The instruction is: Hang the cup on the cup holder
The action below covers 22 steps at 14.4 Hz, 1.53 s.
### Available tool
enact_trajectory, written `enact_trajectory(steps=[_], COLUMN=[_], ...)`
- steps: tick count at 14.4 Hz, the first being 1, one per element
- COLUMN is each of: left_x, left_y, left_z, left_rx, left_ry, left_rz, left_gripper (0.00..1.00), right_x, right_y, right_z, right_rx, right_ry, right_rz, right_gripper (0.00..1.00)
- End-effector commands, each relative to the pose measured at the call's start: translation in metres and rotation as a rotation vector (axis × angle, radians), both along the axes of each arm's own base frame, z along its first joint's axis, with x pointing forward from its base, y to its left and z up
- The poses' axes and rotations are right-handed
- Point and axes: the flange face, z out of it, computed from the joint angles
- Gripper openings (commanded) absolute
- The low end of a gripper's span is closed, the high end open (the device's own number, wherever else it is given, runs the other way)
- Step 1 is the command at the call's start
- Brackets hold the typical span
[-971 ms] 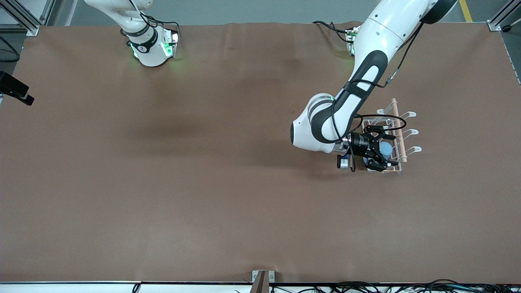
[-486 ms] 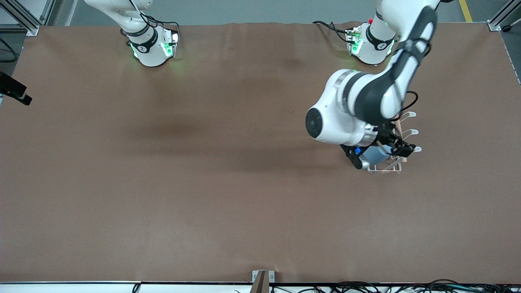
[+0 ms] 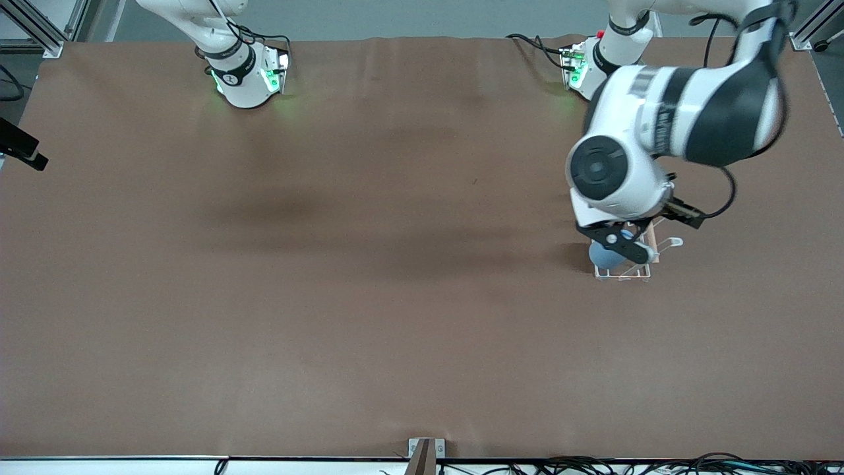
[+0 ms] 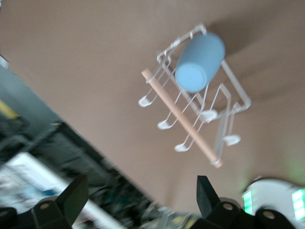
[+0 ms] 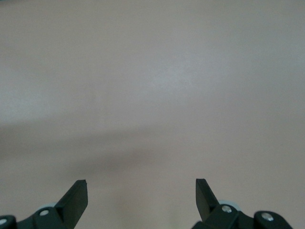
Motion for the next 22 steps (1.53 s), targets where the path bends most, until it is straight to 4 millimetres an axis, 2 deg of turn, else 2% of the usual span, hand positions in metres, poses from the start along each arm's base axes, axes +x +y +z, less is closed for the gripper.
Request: enact_trajectory(steps=[1,2,4,7,10,12,17,22], left_x=[0.005,0.006,-0.002,-0.021,-0.047,-0.057,-0.074,-0.067], left_y=[0.052,0.074,0.100,0.111,0.139,0.153,0.156,0.156], left_z=[0.061,0.078,0.103,0.133,0.156,0.167,0.184,0.176], left_rx=[-0.215,-0.296,-0.366,-0.424,-0.495,-0.536,-0.547,-0.523], left_ry=[-0.182,-0.232,-0.262,-0.300,-0.323,-0.324,-0.344,-0.378], left_rz=[0.234,0.328,0.393,0.421,0.481,0.452,0.440,0.479], left_gripper=[1.00,1.00,1.00,1.00,1.00,1.00,1.00,1.00], right_x=[0.001,0.001,0.004,0.004,0.004,0.004,0.003,0.004], right_y=[-0.009,-0.009,-0.008,-0.009,-0.004,-0.001,-0.001,0.000], right_z=[0.004,0.004,0.001,0.002,0.001,0.002,0.002,0.002], right_rx=[0.031,0.034,0.033,0.034,0.033,0.026,0.028,0.022], right_ry=[-0.035,-0.037,-0.032,-0.039,-0.032,-0.031,-0.027,-0.029], right_rz=[-0.016,-0.014,-0.015,-0.016,-0.009,-0.003,-0.004,-0.003], right_gripper=[1.00,1.00,1.00,1.00,1.00,1.00,1.00,1.00])
